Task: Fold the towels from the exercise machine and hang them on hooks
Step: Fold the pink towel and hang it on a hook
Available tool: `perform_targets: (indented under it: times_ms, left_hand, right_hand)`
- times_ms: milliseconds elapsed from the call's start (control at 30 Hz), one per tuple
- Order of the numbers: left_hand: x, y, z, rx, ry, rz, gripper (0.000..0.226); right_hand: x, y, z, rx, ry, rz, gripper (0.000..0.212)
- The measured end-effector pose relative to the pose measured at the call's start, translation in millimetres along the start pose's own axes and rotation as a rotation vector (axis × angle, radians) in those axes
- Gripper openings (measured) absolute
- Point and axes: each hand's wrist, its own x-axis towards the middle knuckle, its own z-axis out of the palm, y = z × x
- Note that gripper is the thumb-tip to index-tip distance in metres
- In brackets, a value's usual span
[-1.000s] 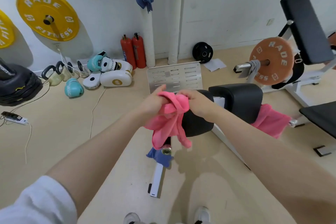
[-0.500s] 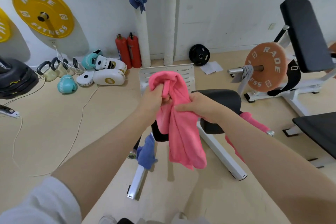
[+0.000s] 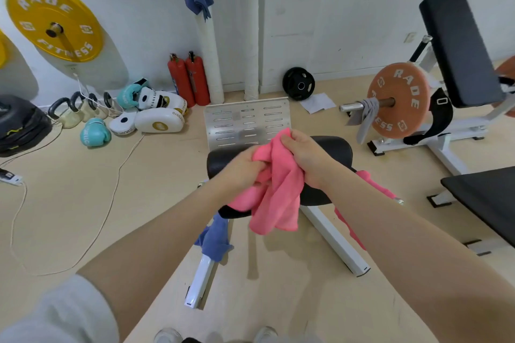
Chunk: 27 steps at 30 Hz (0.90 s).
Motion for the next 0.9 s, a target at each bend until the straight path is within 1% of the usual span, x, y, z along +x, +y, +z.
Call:
perform_targets:
  times_ms: [67, 100, 133, 167, 200, 300, 333, 400, 433, 500, 567, 600, 667, 767, 800, 867, 900]
  left_hand:
    - [-3.5, -2.1, 7.1, 0.088, -0.142, -0.045, 0.016]
    - [-5.2, -3.4, 7.6, 0.107, -0.196, -0.08, 0.019]
    - [-5.7, -5.8, 6.7, 0.099, -0.213, -0.101, 0.027]
    - [-5.2, -9.1, 4.5, 0.076, -0.187, -0.105, 0.035]
    - [-4.9, -11.5, 2.9, 0.044, -0.122, -0.095, 0.039]
    - [-4.0, -13.5, 0.3, 0.008, 0.092, -0.07, 0.044]
    - [-3.2, -12.3, -1.2, 0.01, 0.153, -0.08, 0.041]
    - [1.1, -12.9, -7.8, -0.039, 0.239, -0.092, 0.026]
    - [3.5, -12.1, -12.4, -0.075, 0.284, -0.101, 0.021]
    - [7.1, -8.8, -22.7, -0.167, 0.37, -0.144, 0.022]
    - [8.6, -3.6, -33.2, -0.339, 0.439, -0.155, 0.024]
    - [9.5, -1.0, -39.0, -0.428, 0.463, -0.141, 0.026]
    - [10.7, 5.2, -50.3, -0.52, 0.517, -0.094, 0.031]
    - [14.1, 6.8, -68.5, -0.552, 0.584, -0.077, 0.027]
    - [16.7, 4.0, -75.5, -0.567, 0.598, -0.076, 0.027]
    - [19.2, -0.8, -87.4, -0.579, 0.62, -0.047, 0.027]
    - [20.2, -4.0, -93.2, -0.498, 0.62, -0.029, 0.027]
  right_hand:
    - [-0.5, -0.9, -0.4, 0.034, 0.007, 0.003, 0.02]
    - [-0.9, -1.8, -0.7, 0.046, -0.01, 0.025, 0.025]
    - [-1.9, -2.3, -0.5, 0.056, -0.049, 0.051, 0.032]
    - [-3.6, -3.7, 0.9, 0.063, -0.103, 0.073, 0.036]
    - [-5.6, -6.0, 3.8, 0.082, -0.154, 0.091, 0.035]
    - [-11.8, -13.8, 13.5, 0.179, -0.216, 0.12, 0.025]
    - [-13.8, -14.9, 16.9, 0.231, -0.232, 0.127, 0.026]
    - [-15.9, -12.8, 22.5, 0.251, -0.252, 0.107, 0.029]
    - [-16.4, -11.3, 24.9, 0.199, -0.245, 0.08, 0.032]
    - [-14.9, -8.0, 30.5, 0.055, -0.203, 0.049, 0.044]
    - [-10.1, -4.6, 37.3, -0.082, -0.163, 0.044, 0.052]
    - [-8.0, -4.0, 41.6, -0.142, -0.145, 0.039, 0.053]
    - [-5.7, -4.5, 51.3, -0.238, -0.126, 0.012, 0.049]
    - [-1.1, -6.6, 63.5, -0.299, -0.12, -0.018, 0.044]
    - [1.6, -6.9, 66.6, -0.338, -0.093, -0.026, 0.043]
    - [7.9, -7.7, 71.9, -0.453, 0.008, -0.039, 0.043]
    - [9.9, -8.8, 74.4, -0.505, 0.062, -0.033, 0.042]
